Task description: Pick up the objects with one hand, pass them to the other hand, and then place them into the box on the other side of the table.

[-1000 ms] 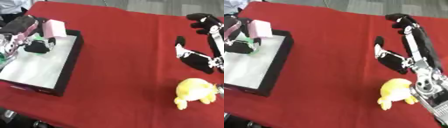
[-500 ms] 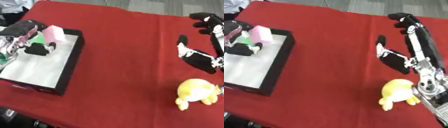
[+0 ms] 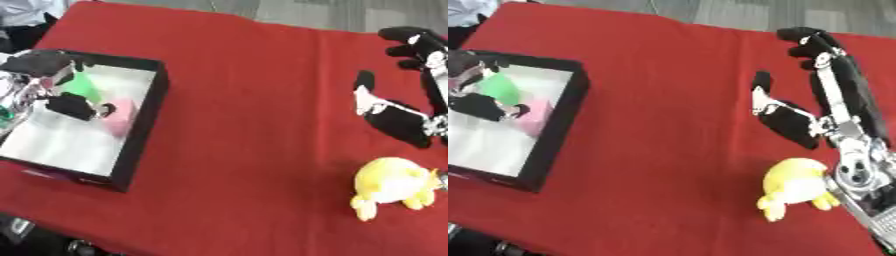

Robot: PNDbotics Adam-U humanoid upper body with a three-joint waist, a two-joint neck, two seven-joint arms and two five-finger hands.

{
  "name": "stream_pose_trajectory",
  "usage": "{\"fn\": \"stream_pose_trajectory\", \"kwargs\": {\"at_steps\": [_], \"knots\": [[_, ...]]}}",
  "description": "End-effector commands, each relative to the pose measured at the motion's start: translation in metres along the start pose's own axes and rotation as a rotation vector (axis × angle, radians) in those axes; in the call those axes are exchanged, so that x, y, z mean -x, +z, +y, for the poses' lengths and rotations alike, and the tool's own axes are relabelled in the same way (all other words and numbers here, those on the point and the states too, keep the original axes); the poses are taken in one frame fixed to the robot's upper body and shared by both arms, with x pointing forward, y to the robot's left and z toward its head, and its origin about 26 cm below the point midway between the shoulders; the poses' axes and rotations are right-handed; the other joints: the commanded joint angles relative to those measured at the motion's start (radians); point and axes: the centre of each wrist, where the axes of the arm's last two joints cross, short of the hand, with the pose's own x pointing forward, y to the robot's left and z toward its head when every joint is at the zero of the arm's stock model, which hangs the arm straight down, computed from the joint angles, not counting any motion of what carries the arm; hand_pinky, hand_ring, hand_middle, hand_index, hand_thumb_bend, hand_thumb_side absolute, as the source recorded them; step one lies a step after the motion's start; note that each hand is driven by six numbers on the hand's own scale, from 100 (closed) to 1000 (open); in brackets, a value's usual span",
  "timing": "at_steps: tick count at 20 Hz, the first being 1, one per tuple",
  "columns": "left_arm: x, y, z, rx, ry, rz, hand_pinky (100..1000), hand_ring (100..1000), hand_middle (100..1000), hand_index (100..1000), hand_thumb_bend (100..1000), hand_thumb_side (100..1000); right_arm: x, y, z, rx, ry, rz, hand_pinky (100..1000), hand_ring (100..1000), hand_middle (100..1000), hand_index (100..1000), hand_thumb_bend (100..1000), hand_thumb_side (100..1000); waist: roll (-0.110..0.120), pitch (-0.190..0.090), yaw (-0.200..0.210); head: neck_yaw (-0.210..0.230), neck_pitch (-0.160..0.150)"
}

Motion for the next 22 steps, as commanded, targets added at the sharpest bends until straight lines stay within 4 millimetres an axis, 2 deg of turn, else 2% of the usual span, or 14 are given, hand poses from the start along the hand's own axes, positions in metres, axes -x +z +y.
{"fn": "stream_pose_trajectory", "kwargs": {"at_steps": [1, 5, 9, 10, 11, 13, 17, 20, 22], "knots": [[0.005, 0.004, 0.016, -0.041, -0.015, 0.012, 1000, 934, 798, 921, 487, 466, -0.004, -0.001, -0.009, 0.020, 0.008, -0.027, 822, 833, 880, 862, 100, 157, -0.003, -0.013, 0.002, 0.002, -0.007], [0.004, 0.004, 0.017, -0.034, -0.016, 0.002, 1000, 929, 788, 910, 477, 443, -0.004, -0.001, -0.009, 0.020, 0.010, -0.026, 822, 833, 881, 862, 100, 158, -0.002, -0.015, 0.001, 0.001, -0.006], [0.003, 0.005, 0.019, -0.044, -0.011, -0.004, 1000, 920, 779, 905, 402, 417, -0.003, -0.002, -0.012, 0.022, 0.013, -0.030, 823, 834, 881, 865, 100, 151, 0.000, -0.019, 0.001, -0.005, -0.002], [0.002, 0.006, 0.020, -0.053, -0.006, -0.007, 1000, 914, 778, 904, 355, 397, -0.003, -0.002, -0.013, 0.024, 0.016, -0.030, 824, 835, 881, 865, 100, 149, 0.000, -0.020, 0.000, -0.009, 0.000], [0.001, 0.008, 0.023, -0.067, 0.002, -0.012, 1000, 900, 773, 892, 250, 358, -0.002, -0.002, -0.014, 0.026, 0.019, -0.029, 825, 836, 879, 865, 100, 139, 0.000, -0.022, 0.000, -0.016, 0.002], [-0.003, 0.013, 0.029, -0.102, 0.034, -0.030, 1000, 874, 769, 865, 100, 301, 0.000, -0.003, -0.019, 0.034, 0.031, -0.023, 826, 836, 876, 863, 100, 106, -0.001, -0.027, -0.001, -0.031, 0.007], [-0.015, 0.031, 0.040, -0.162, 0.118, -0.132, 933, 813, 756, 789, 100, 268, 0.006, -0.004, -0.031, 0.015, 0.087, 0.044, 838, 843, 868, 852, 100, 100, -0.003, -0.041, -0.012, -0.063, 0.026], [-0.024, 0.045, 0.041, -0.150, 0.145, -0.228, 928, 803, 751, 784, 100, 259, 0.011, -0.004, -0.038, -0.048, 0.126, 0.114, 848, 851, 872, 851, 100, 100, -0.004, -0.050, -0.024, -0.082, 0.041], [-0.027, 0.049, 0.042, -0.126, 0.166, -0.295, 935, 806, 755, 789, 100, 254, 0.014, -0.003, -0.041, -0.097, 0.137, 0.149, 852, 855, 877, 851, 100, 139, -0.004, -0.054, -0.031, -0.095, 0.049]]}}
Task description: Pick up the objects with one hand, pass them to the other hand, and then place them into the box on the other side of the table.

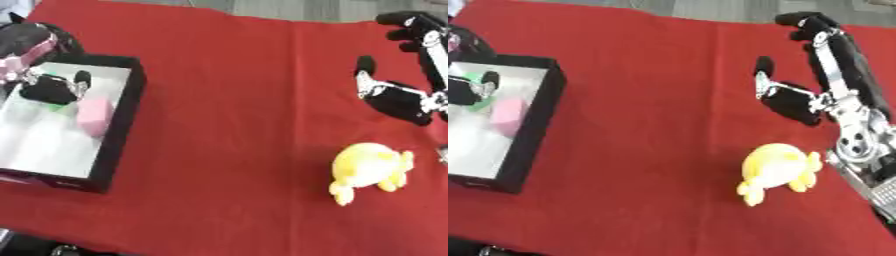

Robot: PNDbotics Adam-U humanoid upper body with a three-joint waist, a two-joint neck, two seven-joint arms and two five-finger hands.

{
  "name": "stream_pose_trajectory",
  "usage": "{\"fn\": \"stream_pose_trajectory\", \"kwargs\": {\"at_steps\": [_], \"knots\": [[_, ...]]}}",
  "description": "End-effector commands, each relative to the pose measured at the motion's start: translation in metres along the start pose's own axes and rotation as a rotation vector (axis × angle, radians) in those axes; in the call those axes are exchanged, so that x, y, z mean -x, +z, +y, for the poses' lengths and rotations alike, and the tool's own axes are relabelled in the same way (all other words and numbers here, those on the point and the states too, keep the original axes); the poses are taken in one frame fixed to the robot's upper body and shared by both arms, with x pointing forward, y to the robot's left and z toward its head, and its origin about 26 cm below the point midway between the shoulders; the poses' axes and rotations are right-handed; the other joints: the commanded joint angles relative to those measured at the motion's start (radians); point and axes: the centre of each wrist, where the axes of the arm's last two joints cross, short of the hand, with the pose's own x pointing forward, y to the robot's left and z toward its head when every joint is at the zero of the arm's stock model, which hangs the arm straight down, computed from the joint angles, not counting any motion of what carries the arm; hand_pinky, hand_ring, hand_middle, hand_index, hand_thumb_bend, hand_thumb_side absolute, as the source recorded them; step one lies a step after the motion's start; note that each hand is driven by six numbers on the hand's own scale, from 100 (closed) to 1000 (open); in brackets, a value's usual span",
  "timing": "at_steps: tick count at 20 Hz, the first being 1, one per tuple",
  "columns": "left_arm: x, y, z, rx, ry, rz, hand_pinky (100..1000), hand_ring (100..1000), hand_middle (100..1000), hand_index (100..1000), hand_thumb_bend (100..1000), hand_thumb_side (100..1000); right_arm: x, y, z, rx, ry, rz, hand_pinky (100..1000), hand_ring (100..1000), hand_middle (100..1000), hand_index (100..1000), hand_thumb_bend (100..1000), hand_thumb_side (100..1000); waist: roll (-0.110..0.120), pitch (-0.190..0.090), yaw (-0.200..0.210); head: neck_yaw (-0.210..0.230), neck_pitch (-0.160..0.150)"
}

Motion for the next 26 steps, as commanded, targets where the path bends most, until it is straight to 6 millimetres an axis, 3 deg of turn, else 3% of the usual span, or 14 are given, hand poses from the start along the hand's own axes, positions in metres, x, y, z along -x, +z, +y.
{"fn": "stream_pose_trajectory", "kwargs": {"at_steps": [1, 10, 13, 19, 25, 26], "knots": [[-0.004, 0.010, 0.015, -0.004, 0.011, -0.092, 938, 806, 756, 791, 100, 281, 0.001, 0.001, -0.016, -0.047, 0.037, 0.027, 855, 858, 880, 852, 100, 157, -0.004, -0.036, -0.007, -0.023, 0.015], [-0.004, 0.011, 0.016, -0.005, 0.086, -0.184, 927, 750, 763, 780, 100, 255, 0.020, 0.009, -0.021, -0.274, 0.101, 0.095, 892, 890, 910, 854, 100, 284, -0.003, -0.043, -0.034, -0.058, 0.026], [-0.004, 0.010, 0.015, 0.001, 0.111, -0.209, 884, 722, 717, 771, 100, 266, 0.028, 0.013, -0.020, -0.343, 0.134, 0.109, 899, 891, 904, 856, 100, 288, -0.003, -0.042, -0.037, -0.059, 0.026], [-0.004, 0.010, 0.013, 0.008, 0.132, -0.230, 881, 714, 698, 758, 100, 284, 0.043, 0.023, -0.017, -0.463, 0.189, 0.118, 914, 901, 912, 872, 100, 327, -0.005, -0.041, -0.041, -0.060, 0.027], [-0.005, 0.010, 0.013, 0.007, 0.141, -0.227, 884, 710, 687, 751, 100, 287, 0.044, 0.022, -0.024, -0.516, 0.217, 0.098, 916, 904, 923, 886, 100, 340, -0.006, -0.043, -0.045, -0.059, 0.030], [-0.005, 0.010, 0.012, 0.006, 0.141, -0.226, 885, 711, 686, 750, 100, 286, 0.044, 0.021, -0.026, -0.522, 0.218, 0.091, 916, 904, 926, 888, 100, 309, -0.007, -0.043, -0.045, -0.059, 0.030]]}}
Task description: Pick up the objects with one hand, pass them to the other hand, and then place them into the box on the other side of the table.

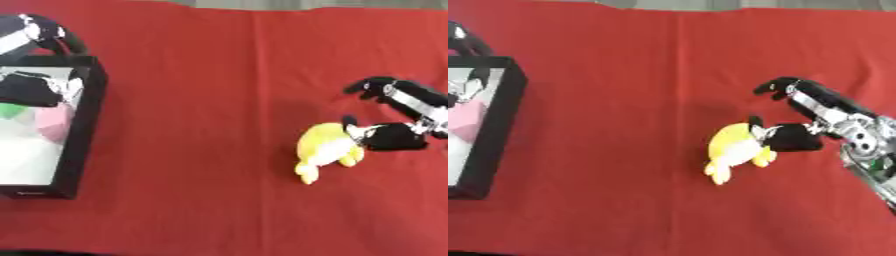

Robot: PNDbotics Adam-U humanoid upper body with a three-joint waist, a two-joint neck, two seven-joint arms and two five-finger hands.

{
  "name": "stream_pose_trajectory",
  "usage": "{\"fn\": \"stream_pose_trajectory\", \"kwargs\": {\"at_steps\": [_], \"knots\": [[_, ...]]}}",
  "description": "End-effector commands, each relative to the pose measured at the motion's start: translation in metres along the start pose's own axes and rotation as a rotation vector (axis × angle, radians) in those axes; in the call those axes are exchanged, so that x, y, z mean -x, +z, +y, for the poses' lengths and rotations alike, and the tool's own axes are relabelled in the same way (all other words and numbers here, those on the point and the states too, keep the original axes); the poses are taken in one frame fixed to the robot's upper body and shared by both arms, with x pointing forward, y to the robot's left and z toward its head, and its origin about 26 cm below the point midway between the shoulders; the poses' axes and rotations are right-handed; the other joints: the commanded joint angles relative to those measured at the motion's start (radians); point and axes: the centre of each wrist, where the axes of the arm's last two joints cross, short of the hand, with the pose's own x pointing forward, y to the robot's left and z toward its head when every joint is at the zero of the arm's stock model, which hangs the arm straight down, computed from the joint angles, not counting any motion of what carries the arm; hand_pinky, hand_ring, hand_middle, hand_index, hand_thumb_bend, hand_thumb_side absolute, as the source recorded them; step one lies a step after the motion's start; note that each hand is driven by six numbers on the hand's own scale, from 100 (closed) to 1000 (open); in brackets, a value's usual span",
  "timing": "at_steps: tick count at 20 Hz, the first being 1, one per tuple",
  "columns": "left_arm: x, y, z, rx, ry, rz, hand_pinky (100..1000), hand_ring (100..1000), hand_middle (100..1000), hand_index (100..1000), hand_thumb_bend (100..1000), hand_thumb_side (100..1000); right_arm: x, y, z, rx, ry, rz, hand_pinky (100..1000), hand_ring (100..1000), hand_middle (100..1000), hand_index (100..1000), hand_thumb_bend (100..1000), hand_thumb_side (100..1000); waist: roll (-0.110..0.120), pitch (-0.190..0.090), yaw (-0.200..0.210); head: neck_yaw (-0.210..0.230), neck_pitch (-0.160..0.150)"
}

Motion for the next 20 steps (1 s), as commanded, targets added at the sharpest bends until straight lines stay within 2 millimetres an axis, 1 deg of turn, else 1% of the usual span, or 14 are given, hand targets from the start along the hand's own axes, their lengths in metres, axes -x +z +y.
{"fn": "stream_pose_trajectory", "kwargs": {"at_steps": [1, 3, 5, 6, 7, 8, 9, 12, 13, 15, 17, 20], "knots": [[-0.0019, 0.0041, 0.0088, -0.018, -0.029, 0.001, 885, 711, 686, 749, 100, 286, -0.0015, 0.0069, -0.0165, 0.015, 0.047, -0.017, 916, 905, 929, 891, 100, 293, -0.007, -0.039, -0.001, -0.002, 0.005], [-0.0018, 0.0042, 0.0085, -0.017, -0.032, 0.005, 887, 711, 685, 749, 100, 288, -0.0010, 0.0078, -0.0188, -0.009, 0.049, -0.033, 916, 910, 938, 899, 115, 265, -0.009, -0.040, -0.002, -0.001, 0.005], [-0.0016, 0.0043, 0.0085, -0.018, -0.035, 0.009, 888, 712, 685, 749, 100, 287, 0.0003, 0.0087, -0.0196, -0.047, 0.052, -0.049, 915, 909, 937, 899, 170, 251, -0.010, -0.040, -0.002, -0.002, 0.005], [-0.0014, 0.0044, 0.0086, -0.019, -0.036, 0.013, 888, 711, 682, 747, 100, 294, 0.0010, 0.0091, -0.0198, -0.068, 0.056, -0.054, 917, 911, 935, 901, 255, 200, -0.011, -0.040, -0.002, -0.003, 0.005], [-0.0013, 0.0045, 0.0087, -0.019, -0.036, 0.016, 888, 711, 682, 747, 100, 294, 0.0014, 0.0094, -0.0196, -0.091, 0.062, -0.059, 917, 911, 935, 901, 255, 200, -0.012, -0.041, -0.002, -0.004, 0.005], [-0.0013, 0.0045, 0.0087, -0.019, -0.036, 0.018, 889, 711, 678, 747, 100, 299, 0.0017, 0.0096, -0.0197, -0.111, 0.069, -0.064, 923, 915, 935, 904, 361, 167, -0.012, -0.041, -0.003, -0.004, 0.004], [-0.0013, 0.0045, 0.0086, -0.017, -0.035, 0.019, 889, 711, 678, 746, 100, 308, 0.0019, 0.0097, -0.0195, -0.135, 0.081, -0.069, 924, 914, 936, 904, 345, 199, -0.013, -0.041, -0.003, -0.004, 0.005], [-0.0014, 0.0044, 0.0082, -0.012, -0.034, 0.022, 890, 711, 677, 746, 100, 310, 0.0020, 0.0099, -0.0200, -0.176, 0.117, -0.076, 930, 914, 934, 905, 390, 225, -0.013, -0.040, -0.004, -0.003, 0.004], [-0.0015, 0.0044, 0.0081, -0.012, -0.034, 0.023, 890, 710, 674, 745, 100, 314, 0.0019, 0.0098, -0.0200, -0.184, 0.132, -0.075, 936, 914, 930, 906, 431, 249, -0.014, -0.040, -0.004, -0.002, 0.004], [-0.0017, 0.0042, 0.0080, -0.011, -0.032, 0.023, 890, 709, 672, 744, 100, 316, 0.0020, 0.0096, -0.0180, -0.198, 0.159, -0.067, 941, 914, 927, 906, 441, 258, -0.013, -0.039, -0.003, -0.004, 0.003], [-0.0019, 0.0041, 0.0081, -0.009, -0.031, 0.022, 891, 708, 669, 744, 100, 319, 0.0025, 0.0092, -0.0142, -0.208, 0.176, -0.054, 942, 913, 924, 905, 438, 235, -0.013, -0.038, -0.001, -0.005, 0.002], [-0.0023, 0.0038, 0.0078, -0.006, -0.029, 0.023, 892, 704, 664, 742, 100, 336, 0.0018, 0.0084, -0.0117, -0.185, 0.196, -0.032, 947, 911, 919, 903, 440, 262, -0.013, -0.036, 0.000, -0.006, 0.001]]}}
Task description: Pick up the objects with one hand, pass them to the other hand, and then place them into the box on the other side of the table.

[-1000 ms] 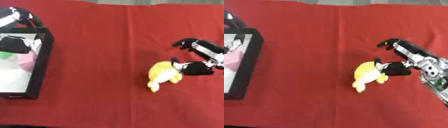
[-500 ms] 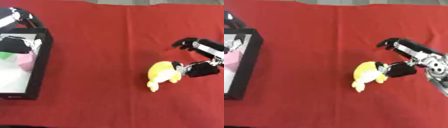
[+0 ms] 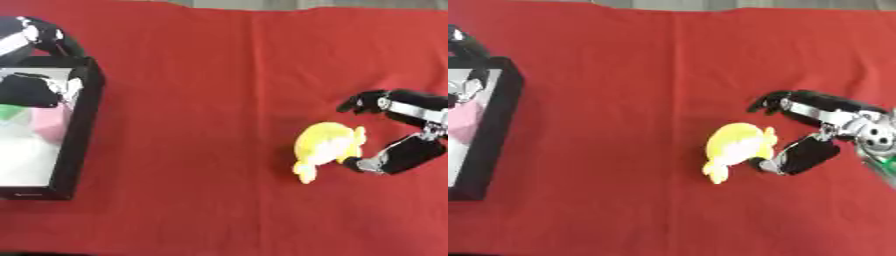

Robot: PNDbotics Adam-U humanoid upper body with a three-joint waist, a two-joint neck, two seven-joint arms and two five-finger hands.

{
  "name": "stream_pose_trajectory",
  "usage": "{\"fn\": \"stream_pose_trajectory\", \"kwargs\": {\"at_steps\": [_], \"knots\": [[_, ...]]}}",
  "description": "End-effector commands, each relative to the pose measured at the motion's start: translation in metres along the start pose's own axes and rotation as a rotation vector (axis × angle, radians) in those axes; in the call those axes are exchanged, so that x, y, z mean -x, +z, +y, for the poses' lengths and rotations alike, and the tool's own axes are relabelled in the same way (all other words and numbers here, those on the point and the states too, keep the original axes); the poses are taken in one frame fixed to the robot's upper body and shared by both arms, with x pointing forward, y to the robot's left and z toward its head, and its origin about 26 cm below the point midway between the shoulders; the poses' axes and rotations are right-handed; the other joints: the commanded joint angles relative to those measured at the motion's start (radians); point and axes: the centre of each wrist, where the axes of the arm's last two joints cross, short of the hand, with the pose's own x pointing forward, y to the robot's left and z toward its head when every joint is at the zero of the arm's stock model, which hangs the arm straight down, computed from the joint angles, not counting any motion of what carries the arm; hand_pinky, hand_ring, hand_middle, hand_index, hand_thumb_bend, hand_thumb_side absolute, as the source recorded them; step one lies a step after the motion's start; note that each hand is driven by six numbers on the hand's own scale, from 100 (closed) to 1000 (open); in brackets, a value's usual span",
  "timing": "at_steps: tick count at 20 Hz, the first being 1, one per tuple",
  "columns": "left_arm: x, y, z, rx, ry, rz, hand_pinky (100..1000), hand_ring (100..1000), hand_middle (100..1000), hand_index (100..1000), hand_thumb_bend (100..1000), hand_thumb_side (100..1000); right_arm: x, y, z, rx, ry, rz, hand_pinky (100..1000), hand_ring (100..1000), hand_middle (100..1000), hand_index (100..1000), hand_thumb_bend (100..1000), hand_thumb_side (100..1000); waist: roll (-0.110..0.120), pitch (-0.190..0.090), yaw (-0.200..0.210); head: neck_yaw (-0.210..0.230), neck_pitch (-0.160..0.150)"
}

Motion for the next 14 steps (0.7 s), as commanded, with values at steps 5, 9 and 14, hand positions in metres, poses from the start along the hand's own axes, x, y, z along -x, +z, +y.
{"fn": "stream_pose_trajectory", "kwargs": {"at_steps": [5, 9, 14], "knots": [[-0.003, 0.004, 0.009, -0.009, -0.027, 0.002, 892, 700, 658, 741, 100, 347, -0.004, 0.004, -0.004, 0.080, 0.069, 0.068, 953, 911, 914, 905, 442, 290, -0.011, -0.032, 0.005, -0.005, 0.000], [-0.004, 0.003, 0.010, -0.020, -0.023, 0.002, 900, 701, 670, 741, 100, 320, -0.005, 0.002, -0.001, 0.107, 0.089, 0.094, 958, 909, 907, 905, 443, 305, -0.010, -0.028, 0.006, -0.009, -0.002], [-0.004, 0.003, 0.009, -0.037, -0.022, -0.010, 899, 680, 662, 735, 100, 333, -0.005, 0.000, 0.007, 0.114, 0.089, 0.123, 957, 908, 906, 904, 444, 294, -0.007, -0.021, 0.009, -0.015, -0.004]]}}
